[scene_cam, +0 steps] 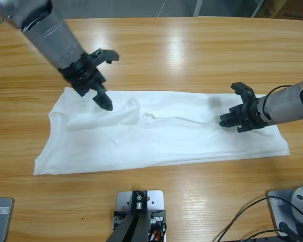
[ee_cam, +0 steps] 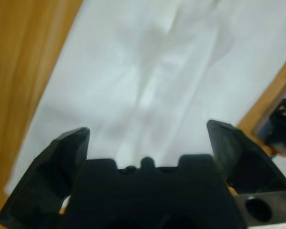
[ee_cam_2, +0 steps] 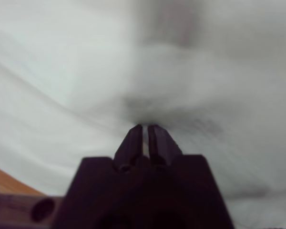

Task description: Fold clothes

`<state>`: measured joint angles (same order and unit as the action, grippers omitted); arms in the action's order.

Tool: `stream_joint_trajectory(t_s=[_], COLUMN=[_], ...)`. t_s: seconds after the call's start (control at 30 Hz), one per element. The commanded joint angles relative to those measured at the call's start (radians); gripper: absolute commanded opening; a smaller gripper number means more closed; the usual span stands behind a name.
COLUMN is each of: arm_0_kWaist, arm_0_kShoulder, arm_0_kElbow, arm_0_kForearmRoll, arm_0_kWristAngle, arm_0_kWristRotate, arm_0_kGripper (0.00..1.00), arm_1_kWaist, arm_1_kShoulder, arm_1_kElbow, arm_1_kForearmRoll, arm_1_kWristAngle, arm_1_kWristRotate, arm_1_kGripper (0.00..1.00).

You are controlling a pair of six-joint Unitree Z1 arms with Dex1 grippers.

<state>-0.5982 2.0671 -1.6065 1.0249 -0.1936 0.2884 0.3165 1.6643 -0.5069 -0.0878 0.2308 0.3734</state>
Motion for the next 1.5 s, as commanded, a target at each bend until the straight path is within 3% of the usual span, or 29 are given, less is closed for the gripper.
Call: stream_joint_trajectory(t_s=[0.03,0.23,0.37,1.13,1.5], arm_0_kWaist=[0.136,0.187,0.193,0.215,0.219], arm_0_kShoulder=[-0.032,-0.019,-0.016,-0.134,-0.038], arm_0_kElbow=[0.17,0.275,0.336,0.416,0.451], arm_0_kForearmRoll=[-0.12,-0.161,-0.195,-0.167,-0.28], arm_0_kWristAngle=[-0.093,-0.181,-0.204,-0.148,-0.167], arm_0_kWristRotate=[-0.129,-0.189,-0.197,-0.202,-0.241], arm_0_kGripper=[0.897,0.786,0.784,0.784,0.783], arm_1_kWaist=[-0.014,-0.014,-0.014,-0.014,-0.014], arm_1_kShoulder=[0.067,0.084,0.091,0.101,0.098], arm_1_kElbow=[0.028,0.025,0.024,0.025,0.028], arm_1_kForearmRoll=[0.0,-0.001,-0.003,-0.007,-0.009], arm_1_kWristAngle=[-0.001,-0.001,-0.001,-0.001,0.002], arm_1_kWristRotate=[-0.011,-0.012,-0.012,-0.013,-0.013], arm_1_kGripper=[0.057,0.057,0.057,0.057,0.057])
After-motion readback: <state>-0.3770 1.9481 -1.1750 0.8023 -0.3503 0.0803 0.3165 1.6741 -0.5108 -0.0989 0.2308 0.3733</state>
